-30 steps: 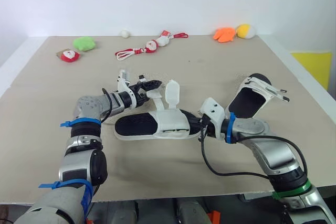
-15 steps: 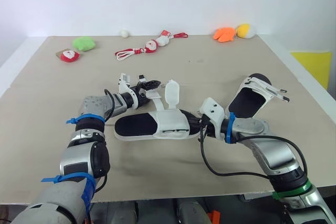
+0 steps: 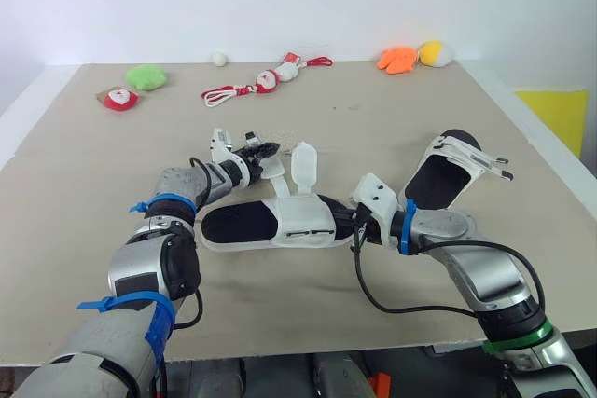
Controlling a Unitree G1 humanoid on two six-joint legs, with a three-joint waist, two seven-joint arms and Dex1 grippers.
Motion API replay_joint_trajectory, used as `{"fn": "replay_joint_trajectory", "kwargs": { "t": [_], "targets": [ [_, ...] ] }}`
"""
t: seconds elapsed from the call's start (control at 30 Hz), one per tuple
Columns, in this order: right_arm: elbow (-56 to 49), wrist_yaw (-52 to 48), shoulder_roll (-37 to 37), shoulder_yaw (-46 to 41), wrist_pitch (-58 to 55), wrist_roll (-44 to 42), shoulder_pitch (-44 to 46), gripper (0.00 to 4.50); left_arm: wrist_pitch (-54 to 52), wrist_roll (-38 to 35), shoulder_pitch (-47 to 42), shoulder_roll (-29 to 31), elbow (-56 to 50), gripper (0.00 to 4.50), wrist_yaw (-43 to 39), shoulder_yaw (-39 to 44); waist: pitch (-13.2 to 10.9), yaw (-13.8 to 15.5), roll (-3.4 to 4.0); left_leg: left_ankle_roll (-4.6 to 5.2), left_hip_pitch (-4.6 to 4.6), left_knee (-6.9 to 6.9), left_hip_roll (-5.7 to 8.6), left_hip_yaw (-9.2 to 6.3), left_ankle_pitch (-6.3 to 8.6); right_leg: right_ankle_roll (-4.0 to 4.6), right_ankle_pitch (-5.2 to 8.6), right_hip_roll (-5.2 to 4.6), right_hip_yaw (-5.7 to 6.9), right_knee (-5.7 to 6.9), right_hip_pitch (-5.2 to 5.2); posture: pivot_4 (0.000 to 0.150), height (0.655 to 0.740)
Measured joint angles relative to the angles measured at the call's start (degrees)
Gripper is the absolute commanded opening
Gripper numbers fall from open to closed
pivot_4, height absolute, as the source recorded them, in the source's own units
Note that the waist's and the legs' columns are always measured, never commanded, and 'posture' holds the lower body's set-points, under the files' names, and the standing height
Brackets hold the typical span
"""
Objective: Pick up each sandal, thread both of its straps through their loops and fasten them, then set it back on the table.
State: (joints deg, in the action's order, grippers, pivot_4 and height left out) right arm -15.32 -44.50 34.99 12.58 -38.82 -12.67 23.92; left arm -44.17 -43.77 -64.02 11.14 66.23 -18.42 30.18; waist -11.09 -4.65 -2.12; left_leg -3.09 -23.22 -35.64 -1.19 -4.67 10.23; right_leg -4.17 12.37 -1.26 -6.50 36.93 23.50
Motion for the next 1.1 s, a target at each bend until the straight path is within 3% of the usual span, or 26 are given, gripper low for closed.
{"fn": "replay_joint_trajectory", "kwargs": {
  "t": [0.07,0.33,0.37,0.5,0.63,0.77,0.8,0.83,0.9,0.93,1.03,1.1],
  "targets": [
    [-0.07,0.09,-0.01,0.03,-0.05,0.01,-0.02,0.0,0.6,0.13,-0.29,0.0,0.2,0.12,-0.6,0.24,0.0,0.0,0.0,-0.01,0.01,0.04,0.0,0.0,0.0,-0.04,0.01,0.0,0.0,0.0,0.0,0.15,0.74],
    [-0.16,0.9,-0.48,0.27,0.05,0.02,0.01,0.0,8.21,5.66,0.48,0.07,-1.19,0.05,-7.18,-2.92,-0.02,-0.04,-0.04,-0.09,0.0,0.08,0.0,-0.01,-0.05,0.02,0.04,0.0,0.0,0.0,0.01,0.15,0.74],
    [-0.22,0.88,-0.48,0.49,0.34,0.01,0.08,0.0,13.06,9.3,3.85,-0.02,-8.49,0.05,-14.22,-8.6,-0.03,-0.11,-0.03,-0.15,-0.01,0.16,-0.01,0.01,-0.06,0.03,0.04,-0.04,0.0,-0.07,0.02,0.15,0.74],
    [-0.21,0.39,-0.08,0.62,1.14,0.06,0.19,0.0,21.89,13.53,12.33,1.17,-29.45,0.05,-28.22,-18.13,-0.04,-0.08,-0.03,-0.31,-0.07,0.28,-0.04,0.01,-0.01,0.01,0.03,-0.02,0.0,-0.08,0.07,0.15,0.74],
    [0.02,-0.38,0.37,0.99,2.16,0.62,0.43,0.0,29.44,16.94,18.33,3.7,-43.76,0.05,-35.84,-24.34,-0.04,0.02,-0.03,-0.37,-0.07,0.31,-0.03,0.0,0.06,0.02,0.18,-0.03,-0.01,-0.09,0.07,0.15,0.74],
    [0.26,-0.81,0.69,1.18,2.5,0.93,0.69,0.0,41.46,23.52,23.86,7.27,-50.62,0.05,-38.84,-28.41,-0.04,0.12,-0.03,-0.35,-0.08,0.31,-0.03,0.0,0.07,0.09,0.25,-0.03,-0.01,-0.09,0.06,0.15,0.74],
    [0.28,-0.91,0.76,1.23,2.45,1.05,0.78,0.0,45.31,25.5,25.04,8.2,-51.61,0.05,-39.44,-29.54,-0.04,0.14,-0.04,-0.35,-0.08,0.31,-0.03,0.0,0.07,0.23,0.34,-0.04,-0.01,-0.1,0.06,0.15,0.74],
    [0.45,-1.31,0.89,1.39,2.46,1.22,1.06,0.0,59.27,31.87,27.72,10.7,-52.19,0.05,-40.57,-32.59,-0.04,0.18,-0.04,-0.34,-0.06,0.31,-0.03,0.02,0.07,0.28,0.36,-0.05,-0.02,-0.14,0.04,0.15,0.74],
    [0.67,-1.52,1.01,1.4,2.52,1.29,1.24,0.0,70.04,36.46,29.13,12.19,-51.55,0.05,-40.73,-34.42,-0.04,0.26,-0.04,-0.34,-0.06,0.31,-0.03,0.02,0.07,0.3,0.37,-0.06,-0.03,-0.14,0.03,0.15,0.74],
    [0.93,-1.72,1.19,1.4,2.68,1.64,1.37,0.0,85.93,42.51,30.3,14.04,-49.75,0.05,-40.68,-37.01,-0.03,0.47,-0.05,-0.34,-0.08,0.3,-0.03,0.02,0.07,0.33,0.34,-0.07,-0.03,-0.17,0.02,0.15,0.74],
    [1.34,-1.82,1.18,1.58,2.97,1.92,1.59,0.0,100.7,48.49,29.18,14.93,-44.91,0.05,-38.04,-37.73,-0.02,0.64,-0.05,-0.33,-0.07,0.21,-0.02,0.04,0.06,0.33,0.31,-0.08,-0.03,-0.18,-0.01,0.15,0.74],
    [1.48,-1.96,1.18,1.85,3.25,2.34,1.75,0.0,115.83,57.03,26.52,15.53,-38.3,0.05,-33.66,-36.58,-0.02,0.66,-0.06,-0.32,-0.06,0.19,-0.02,0.05,0.06,0.31,0.3,-0.08,-0.03,-0.18,-0.02,0.15,0.74]
  ]
}}
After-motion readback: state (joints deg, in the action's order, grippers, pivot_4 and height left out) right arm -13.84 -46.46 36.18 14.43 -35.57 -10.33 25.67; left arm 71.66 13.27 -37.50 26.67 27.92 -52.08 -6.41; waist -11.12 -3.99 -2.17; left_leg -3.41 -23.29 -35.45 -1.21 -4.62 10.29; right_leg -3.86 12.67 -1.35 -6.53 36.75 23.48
